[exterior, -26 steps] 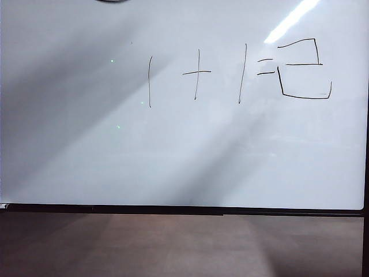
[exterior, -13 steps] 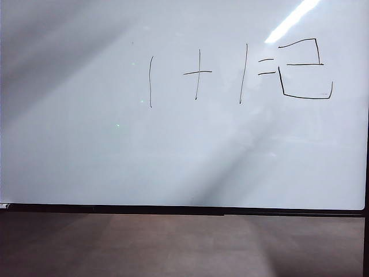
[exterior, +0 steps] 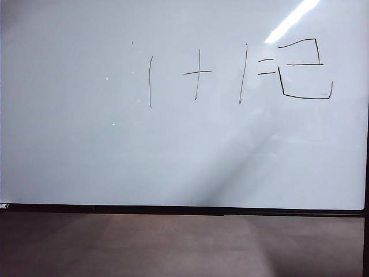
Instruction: Reach to the right to find the marker pen, pick it up, and write the answer to the math problem on the whiteboard.
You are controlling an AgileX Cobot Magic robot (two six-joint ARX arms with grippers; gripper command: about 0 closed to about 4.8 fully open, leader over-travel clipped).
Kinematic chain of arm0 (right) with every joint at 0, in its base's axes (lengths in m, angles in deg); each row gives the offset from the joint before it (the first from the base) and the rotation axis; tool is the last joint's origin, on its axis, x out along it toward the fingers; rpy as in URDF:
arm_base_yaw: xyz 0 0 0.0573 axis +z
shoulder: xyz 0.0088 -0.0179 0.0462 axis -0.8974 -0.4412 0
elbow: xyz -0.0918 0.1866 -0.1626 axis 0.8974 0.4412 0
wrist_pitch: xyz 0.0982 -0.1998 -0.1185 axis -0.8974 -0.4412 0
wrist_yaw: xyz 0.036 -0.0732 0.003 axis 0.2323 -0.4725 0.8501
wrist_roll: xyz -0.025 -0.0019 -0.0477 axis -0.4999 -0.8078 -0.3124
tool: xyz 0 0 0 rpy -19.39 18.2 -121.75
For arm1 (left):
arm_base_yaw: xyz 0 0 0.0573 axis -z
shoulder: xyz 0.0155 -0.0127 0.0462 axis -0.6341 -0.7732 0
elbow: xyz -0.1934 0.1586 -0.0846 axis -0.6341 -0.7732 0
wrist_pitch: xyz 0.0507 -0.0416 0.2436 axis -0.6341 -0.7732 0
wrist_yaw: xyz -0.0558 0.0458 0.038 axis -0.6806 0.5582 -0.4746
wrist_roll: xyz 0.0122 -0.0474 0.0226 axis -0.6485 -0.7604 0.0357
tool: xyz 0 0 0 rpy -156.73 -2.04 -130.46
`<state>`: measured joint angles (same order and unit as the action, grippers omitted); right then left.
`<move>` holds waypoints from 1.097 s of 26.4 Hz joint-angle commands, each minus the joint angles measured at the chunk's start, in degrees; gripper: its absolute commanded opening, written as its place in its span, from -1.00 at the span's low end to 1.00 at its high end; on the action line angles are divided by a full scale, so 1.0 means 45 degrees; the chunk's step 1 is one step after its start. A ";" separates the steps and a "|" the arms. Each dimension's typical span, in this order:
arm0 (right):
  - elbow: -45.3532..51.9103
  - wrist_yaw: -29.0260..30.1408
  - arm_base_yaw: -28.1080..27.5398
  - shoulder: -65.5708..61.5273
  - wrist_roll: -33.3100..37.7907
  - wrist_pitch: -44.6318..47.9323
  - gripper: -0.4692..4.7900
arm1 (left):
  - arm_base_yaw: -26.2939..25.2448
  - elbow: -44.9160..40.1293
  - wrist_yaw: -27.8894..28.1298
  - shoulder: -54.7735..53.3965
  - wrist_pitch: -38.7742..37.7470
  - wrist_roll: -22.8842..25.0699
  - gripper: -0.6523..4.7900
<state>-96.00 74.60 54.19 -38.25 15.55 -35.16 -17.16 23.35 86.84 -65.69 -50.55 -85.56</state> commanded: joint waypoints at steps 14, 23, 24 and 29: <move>-0.0073 -0.0015 0.0019 0.0015 -0.0039 0.0199 -0.82 | -0.3162 0.0034 0.0918 0.3313 -0.0044 0.1404 -0.78; -0.0073 -0.0010 0.0019 0.0015 -0.0039 0.0199 -0.82 | -0.5163 -0.0942 0.0908 0.3934 -0.4337 0.2137 -0.78; -0.0073 -0.0010 0.0019 0.0015 -0.0039 0.0204 -0.82 | -0.5377 -0.1836 0.0908 0.3944 -0.4464 0.2142 -0.78; -0.0073 -0.0015 0.0024 0.0015 -0.0039 0.0199 -0.82 | -0.5595 -0.7708 0.0549 0.5081 0.0102 0.0923 -0.78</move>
<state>-96.02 74.58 54.22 -38.23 15.52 -35.16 -42.34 -6.11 90.86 -46.87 -62.02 -77.65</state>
